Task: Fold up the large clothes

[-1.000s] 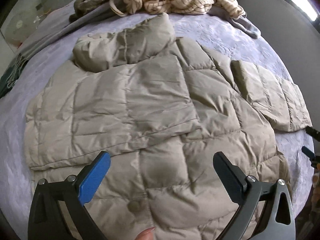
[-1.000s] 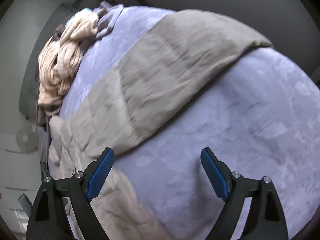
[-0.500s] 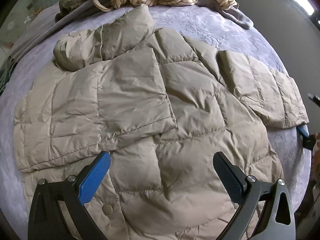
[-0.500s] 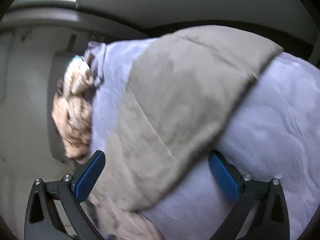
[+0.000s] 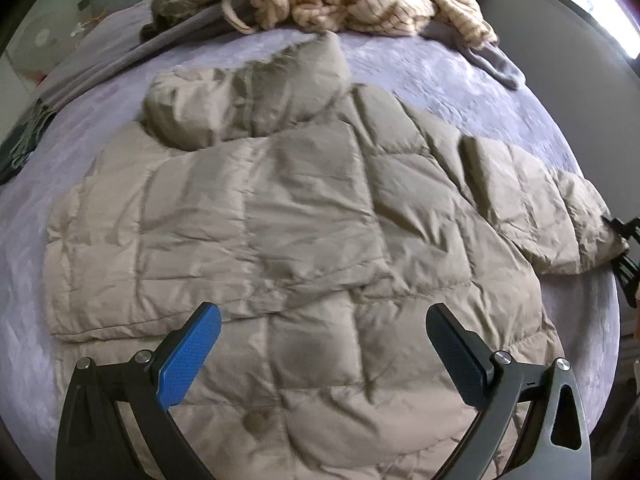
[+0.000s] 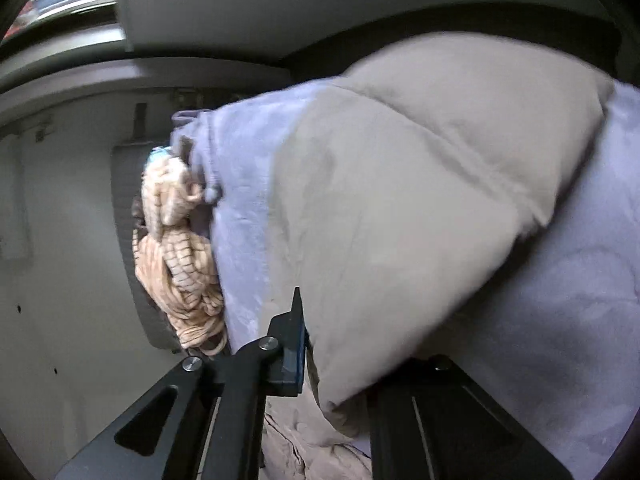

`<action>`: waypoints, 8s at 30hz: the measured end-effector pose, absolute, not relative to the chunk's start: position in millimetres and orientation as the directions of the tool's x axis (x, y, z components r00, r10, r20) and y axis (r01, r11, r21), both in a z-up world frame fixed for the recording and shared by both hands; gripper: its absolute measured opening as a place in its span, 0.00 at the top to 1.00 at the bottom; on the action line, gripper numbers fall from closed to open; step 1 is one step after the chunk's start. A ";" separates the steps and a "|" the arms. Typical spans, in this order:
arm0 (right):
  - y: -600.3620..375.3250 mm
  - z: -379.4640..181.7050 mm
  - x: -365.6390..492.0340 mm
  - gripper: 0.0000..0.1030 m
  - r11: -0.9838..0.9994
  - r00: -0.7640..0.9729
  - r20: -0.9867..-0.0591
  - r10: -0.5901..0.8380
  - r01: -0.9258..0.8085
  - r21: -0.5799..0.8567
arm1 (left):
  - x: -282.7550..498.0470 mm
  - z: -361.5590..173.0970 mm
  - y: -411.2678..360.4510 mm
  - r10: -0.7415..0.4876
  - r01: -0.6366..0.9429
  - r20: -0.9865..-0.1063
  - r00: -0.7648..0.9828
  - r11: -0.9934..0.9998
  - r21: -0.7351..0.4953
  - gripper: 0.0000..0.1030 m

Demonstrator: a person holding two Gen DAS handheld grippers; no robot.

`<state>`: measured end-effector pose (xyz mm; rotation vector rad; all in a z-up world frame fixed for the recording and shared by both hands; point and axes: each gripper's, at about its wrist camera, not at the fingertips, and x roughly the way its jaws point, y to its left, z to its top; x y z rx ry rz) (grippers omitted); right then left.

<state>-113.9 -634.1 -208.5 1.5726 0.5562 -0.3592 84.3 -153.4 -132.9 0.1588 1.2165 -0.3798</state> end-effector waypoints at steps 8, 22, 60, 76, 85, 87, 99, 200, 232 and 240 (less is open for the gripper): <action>-577.7 -119.7 -54.4 0.92 0.351 0.822 -0.540 0.179 0.460 0.816 | 94.4 -124.9 -104.0 -0.177 0.290 -0.924 0.340 0.954 -0.076 0.00; -271.8 -86.5 88.8 0.92 0.913 0.594 -0.735 0.328 -0.001 0.407 | 113.7 -132.8 26.9 -0.075 0.111 -0.914 0.399 0.993 -0.033 0.00; -195.2 -109.4 118.0 0.89 0.898 0.516 -0.761 0.393 -0.038 0.438 | 160.4 -144.1 112.5 -0.383 -0.005 -0.832 0.402 0.907 -0.420 0.00; -256.9 -152.5 42.7 0.47 0.873 0.349 -0.852 0.391 0.152 0.463 | 184.7 -163.8 49.5 -0.613 0.113 -0.751 0.244 0.788 -0.606 0.00; -404.5 -183.8 -11.7 0.47 0.502 0.561 -0.750 0.351 0.563 0.656 | 199.7 -173.0 -4.2 -0.592 0.170 -0.783 0.190 0.805 -0.568 0.71; -416.7 -184.2 -6.7 0.57 0.467 0.584 -0.736 0.342 0.574 0.673 | 197.3 -171.3 -4.2 -0.568 0.178 -0.800 0.196 0.823 -0.540 0.86; -390.4 -196.6 31.8 0.91 0.693 0.476 -0.814 0.332 0.462 0.553 | 159.0 -196.6 40.9 -0.447 0.143 -0.861 0.244 0.894 -0.424 0.86; -281.8 -121.8 -115.0 0.00 0.864 0.245 -0.892 0.380 0.249 0.437 | -35.9 -87.7 20.3 -0.073 0.066 -0.980 0.185 0.996 -0.061 0.01; -248.4 -151.0 -243.9 0.00 0.599 0.340 -0.845 0.412 0.598 0.533 | -137.6 -125.1 146.1 -0.185 0.014 -0.975 0.124 0.983 -0.185 0.01; -260.5 -150.3 -252.4 0.00 0.620 0.298 -0.858 0.419 0.596 0.510 | -162.9 -145.3 168.9 -0.326 -0.174 -0.942 0.078 0.926 -0.335 0.01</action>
